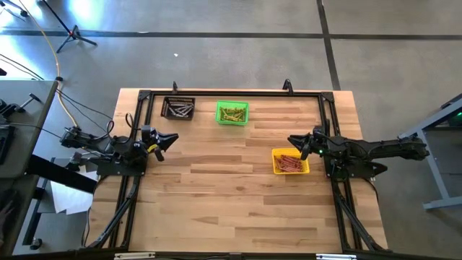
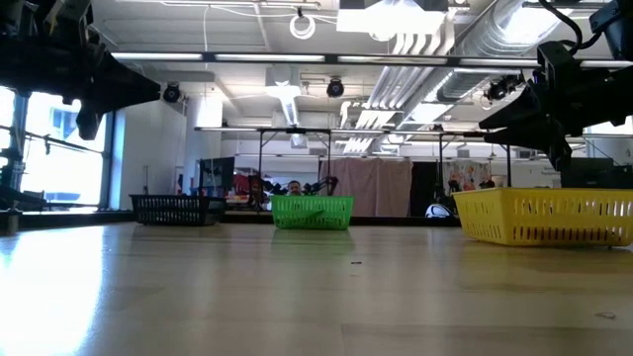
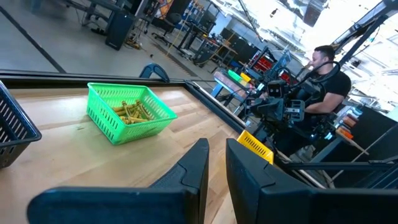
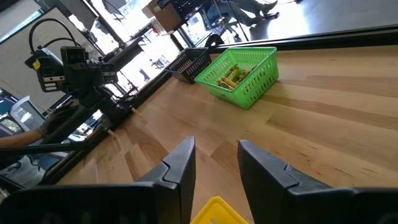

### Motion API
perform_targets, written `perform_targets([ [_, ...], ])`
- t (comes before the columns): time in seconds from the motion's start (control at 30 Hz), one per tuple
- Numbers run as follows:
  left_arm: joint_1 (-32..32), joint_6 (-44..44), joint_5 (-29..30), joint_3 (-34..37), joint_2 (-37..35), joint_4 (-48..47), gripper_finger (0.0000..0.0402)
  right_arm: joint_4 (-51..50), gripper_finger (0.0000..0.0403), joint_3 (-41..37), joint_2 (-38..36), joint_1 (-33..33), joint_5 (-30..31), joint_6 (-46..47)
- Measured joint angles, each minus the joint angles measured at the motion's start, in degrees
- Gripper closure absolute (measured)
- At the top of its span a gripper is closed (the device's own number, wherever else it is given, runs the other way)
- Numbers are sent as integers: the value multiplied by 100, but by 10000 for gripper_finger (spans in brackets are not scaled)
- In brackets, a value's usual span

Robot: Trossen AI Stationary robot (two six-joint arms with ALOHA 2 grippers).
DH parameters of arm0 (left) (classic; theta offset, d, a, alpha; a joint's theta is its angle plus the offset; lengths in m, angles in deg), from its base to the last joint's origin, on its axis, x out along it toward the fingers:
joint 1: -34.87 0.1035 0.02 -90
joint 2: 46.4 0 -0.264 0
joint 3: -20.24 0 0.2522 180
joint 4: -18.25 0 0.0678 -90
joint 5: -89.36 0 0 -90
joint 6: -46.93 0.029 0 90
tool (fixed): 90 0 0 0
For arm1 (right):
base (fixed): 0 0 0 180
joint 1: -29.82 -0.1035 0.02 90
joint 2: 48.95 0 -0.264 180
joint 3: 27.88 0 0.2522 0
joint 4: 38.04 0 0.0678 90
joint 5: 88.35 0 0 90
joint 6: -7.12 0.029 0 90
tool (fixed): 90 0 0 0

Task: Sort crayons
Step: Return to Home Position

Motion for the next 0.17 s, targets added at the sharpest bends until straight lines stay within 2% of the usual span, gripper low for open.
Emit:
perform_targets([
  [0.17,0,0,1,0,0,-1,357,0,297,2,0,0,2,1],
])
